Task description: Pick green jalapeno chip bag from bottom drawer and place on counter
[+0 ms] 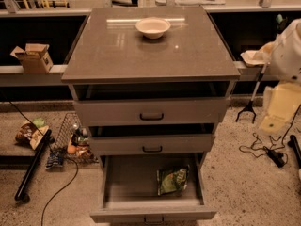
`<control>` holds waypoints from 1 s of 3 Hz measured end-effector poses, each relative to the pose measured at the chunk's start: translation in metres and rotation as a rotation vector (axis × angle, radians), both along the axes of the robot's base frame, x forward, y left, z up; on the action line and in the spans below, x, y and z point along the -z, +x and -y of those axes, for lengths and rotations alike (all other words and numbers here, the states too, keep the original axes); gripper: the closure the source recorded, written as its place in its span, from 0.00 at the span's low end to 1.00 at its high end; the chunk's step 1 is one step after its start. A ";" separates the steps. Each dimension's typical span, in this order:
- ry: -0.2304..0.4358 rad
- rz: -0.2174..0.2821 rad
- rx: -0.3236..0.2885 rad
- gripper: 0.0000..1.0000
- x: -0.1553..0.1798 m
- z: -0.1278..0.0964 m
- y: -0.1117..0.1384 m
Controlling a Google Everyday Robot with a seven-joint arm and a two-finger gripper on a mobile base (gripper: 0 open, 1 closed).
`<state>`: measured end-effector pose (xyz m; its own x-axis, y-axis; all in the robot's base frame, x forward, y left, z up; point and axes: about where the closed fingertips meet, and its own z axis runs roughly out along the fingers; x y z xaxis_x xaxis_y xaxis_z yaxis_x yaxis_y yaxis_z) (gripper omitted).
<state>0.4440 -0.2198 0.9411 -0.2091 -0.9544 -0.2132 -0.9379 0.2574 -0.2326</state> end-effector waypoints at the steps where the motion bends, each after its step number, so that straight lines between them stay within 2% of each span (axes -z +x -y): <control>1: 0.066 -0.019 -0.033 0.00 0.085 0.002 0.014; 2: 0.065 -0.021 -0.034 0.00 0.085 0.002 0.013; 3: 0.087 -0.049 -0.057 0.00 0.130 -0.001 0.018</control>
Offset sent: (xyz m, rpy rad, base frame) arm 0.0073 -0.0027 -0.0717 0.0554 0.0321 0.0313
